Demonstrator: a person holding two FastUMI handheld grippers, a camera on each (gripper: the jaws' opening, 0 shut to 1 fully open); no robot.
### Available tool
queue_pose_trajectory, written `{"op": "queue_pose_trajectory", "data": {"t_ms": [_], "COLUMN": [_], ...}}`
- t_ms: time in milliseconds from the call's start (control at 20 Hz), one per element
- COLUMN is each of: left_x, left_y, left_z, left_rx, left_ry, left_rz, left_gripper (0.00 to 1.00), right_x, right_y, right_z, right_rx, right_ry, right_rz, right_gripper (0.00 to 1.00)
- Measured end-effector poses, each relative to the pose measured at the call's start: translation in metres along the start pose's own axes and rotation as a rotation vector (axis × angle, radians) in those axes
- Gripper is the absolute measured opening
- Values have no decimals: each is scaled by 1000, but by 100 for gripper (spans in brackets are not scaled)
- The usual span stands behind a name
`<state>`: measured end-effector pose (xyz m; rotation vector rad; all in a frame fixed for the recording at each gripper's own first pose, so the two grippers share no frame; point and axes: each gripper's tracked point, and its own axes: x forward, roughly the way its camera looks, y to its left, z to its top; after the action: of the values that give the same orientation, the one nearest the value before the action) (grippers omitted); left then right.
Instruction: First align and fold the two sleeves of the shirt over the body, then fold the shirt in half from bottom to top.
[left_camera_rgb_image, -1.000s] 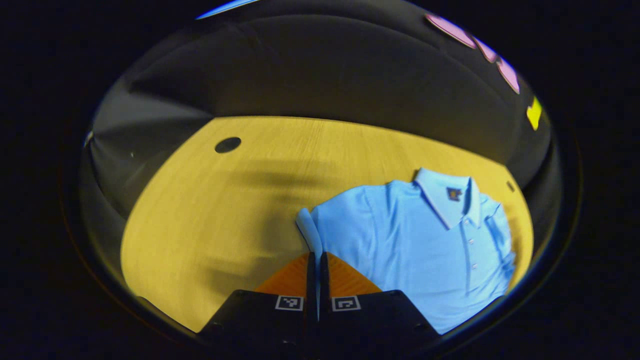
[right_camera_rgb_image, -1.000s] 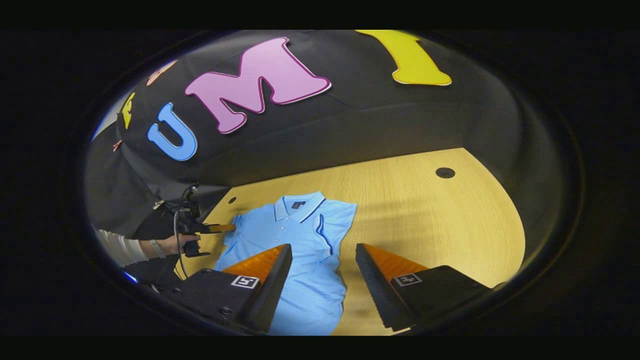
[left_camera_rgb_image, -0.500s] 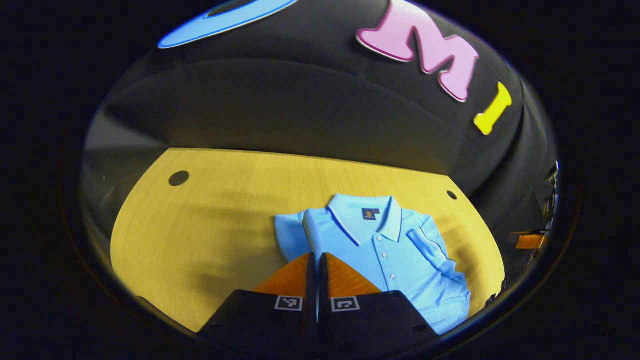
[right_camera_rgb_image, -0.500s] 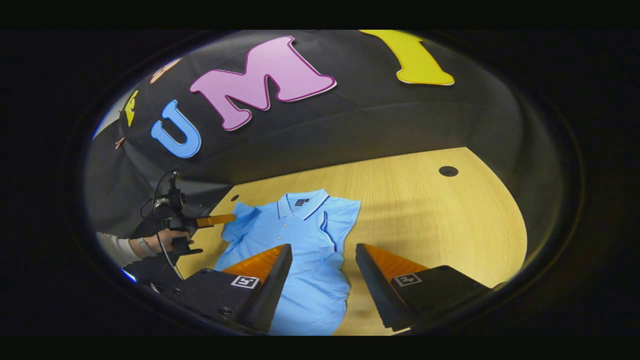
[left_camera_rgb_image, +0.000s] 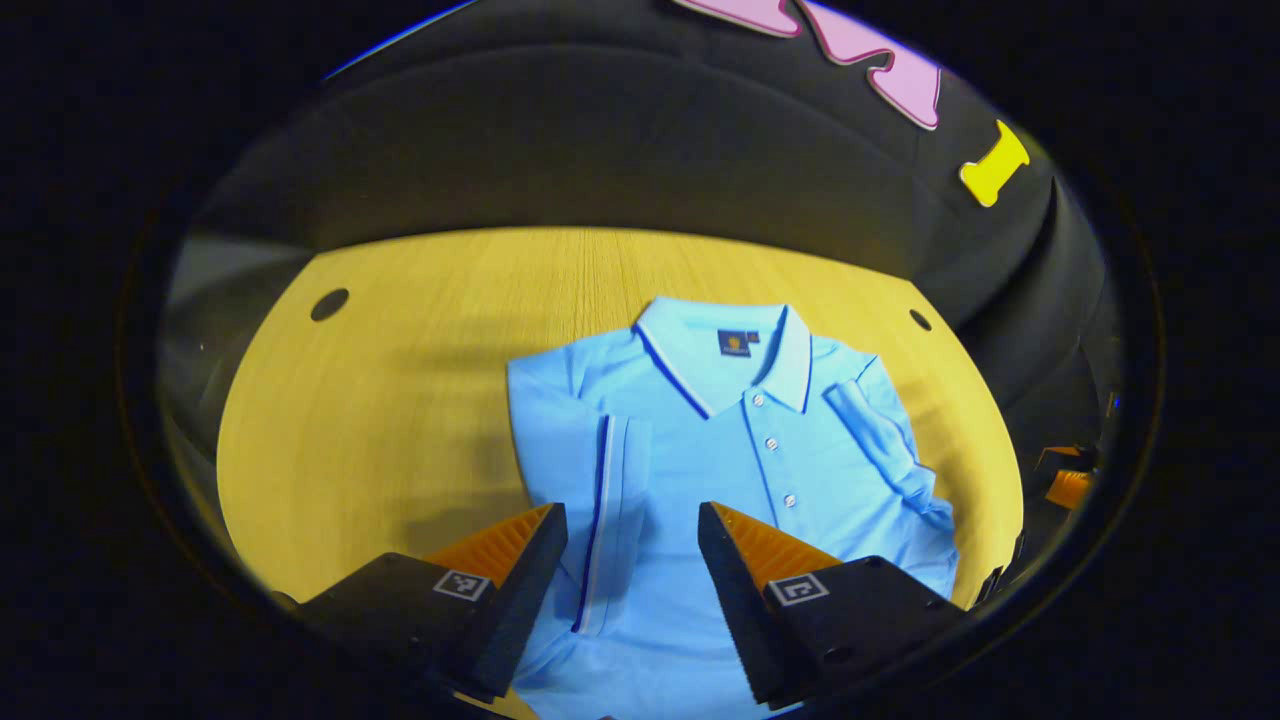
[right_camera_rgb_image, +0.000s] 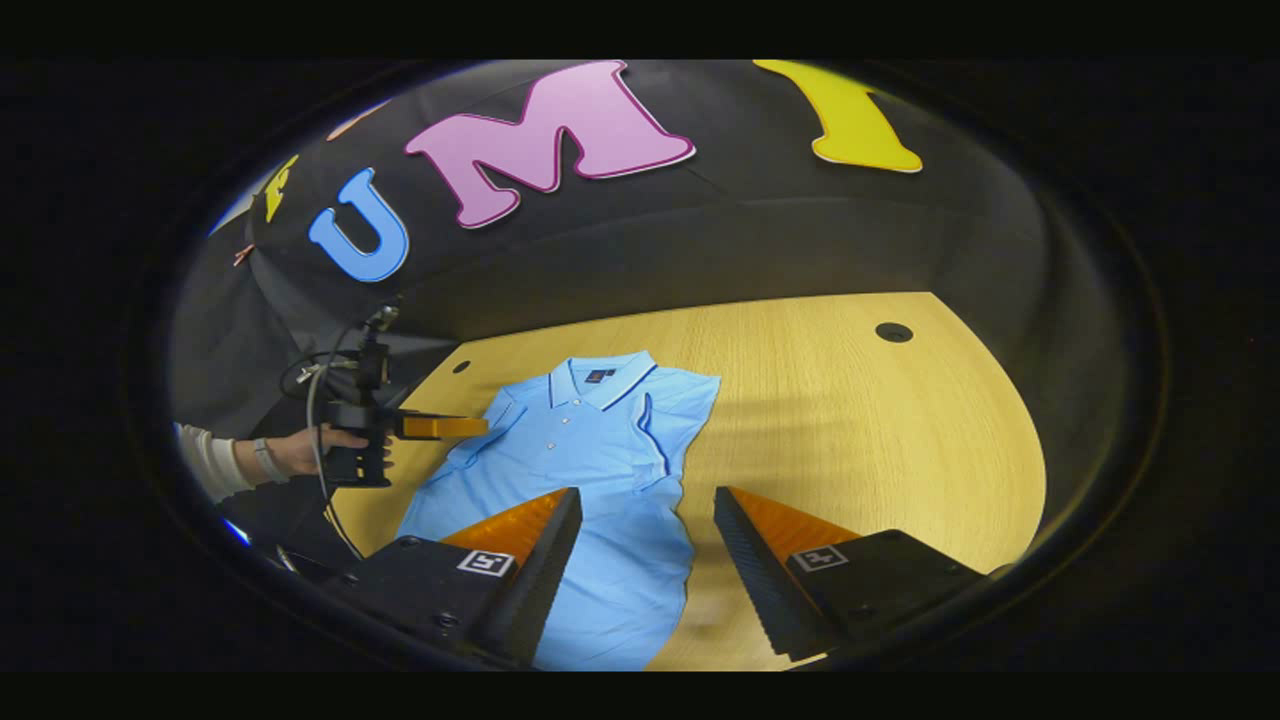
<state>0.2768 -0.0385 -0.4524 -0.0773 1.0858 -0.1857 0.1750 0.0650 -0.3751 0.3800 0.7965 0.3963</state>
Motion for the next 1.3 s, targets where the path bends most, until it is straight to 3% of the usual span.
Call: {"op": "queue_pose_trajectory", "data": {"t_ms": [150,200,250,350,400,550,800,1150,1300], "left_x": [-56,-73,-91,-122,-137,-168,-190,-206,-203], "left_y": [1,4,9,25,33,48,35,4,-1], "left_z": [4,-6,-23,-63,-90,-171,-265,-327,-331], "left_rx": [-17,-54,-93,-151,-170,-214,-203,-187,-142], "left_ry": [-73,-69,-51,-25,6,119,262,396,405], "left_rz": [-10,-11,-10,3,9,5,-47,-99,-96], "left_gripper": [93,87,95,95,94,95,95,95,93], "right_x": [-9,-13,-17,-22,-25,-42,-74,-101,-103], "right_y": [0,0,1,9,12,22,28,27,29], "right_z": [-4,-7,-10,-23,-34,-65,-135,-218,-246], "right_rx": [14,23,38,86,113,162,197,214,233], "right_ry": [-8,-8,-11,-9,4,22,108,269,347], "right_rz": [-36,-46,-53,-47,-50,-66,-108,-182,-202], "right_gripper": [91,96,88,89,97,97,97,97,97]}}
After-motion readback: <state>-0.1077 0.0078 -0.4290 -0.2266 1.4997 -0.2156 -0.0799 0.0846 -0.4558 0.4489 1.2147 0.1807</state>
